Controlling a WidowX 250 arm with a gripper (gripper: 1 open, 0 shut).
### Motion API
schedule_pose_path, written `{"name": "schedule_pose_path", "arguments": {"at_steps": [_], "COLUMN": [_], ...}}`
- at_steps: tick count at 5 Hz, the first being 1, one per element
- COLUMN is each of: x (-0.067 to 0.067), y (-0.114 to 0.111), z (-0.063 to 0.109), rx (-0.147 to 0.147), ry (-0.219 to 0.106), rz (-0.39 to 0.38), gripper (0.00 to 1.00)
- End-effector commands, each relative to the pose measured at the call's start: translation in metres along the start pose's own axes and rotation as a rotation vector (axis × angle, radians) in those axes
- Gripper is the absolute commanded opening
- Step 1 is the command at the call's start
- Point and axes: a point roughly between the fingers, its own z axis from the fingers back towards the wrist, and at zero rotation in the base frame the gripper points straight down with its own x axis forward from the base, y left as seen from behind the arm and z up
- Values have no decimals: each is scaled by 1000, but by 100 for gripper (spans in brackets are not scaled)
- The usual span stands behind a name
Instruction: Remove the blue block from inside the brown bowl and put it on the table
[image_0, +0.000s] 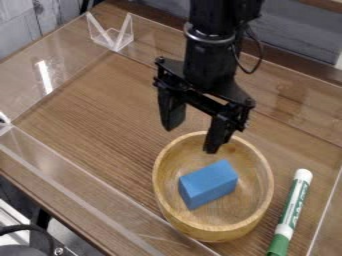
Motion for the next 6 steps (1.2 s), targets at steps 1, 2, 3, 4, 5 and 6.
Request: {"name": "schedule_pose_path", "arguments": {"at_steps": [1, 2, 3, 4, 5, 6], "x": [-1, -4, -7, -6, -4, -3], "y": [-5, -9, -12, -14, -15, -15], "z": [9, 5, 0, -7, -15, -21], "rx": [-4, -8, -13, -18, -22, -28], "ry": [-62, -66, -74, -80, -78, -76], "rz": [-11, -17, -24, -56, -95, -118], "gripper": [100, 100, 100, 100, 100, 100]}}
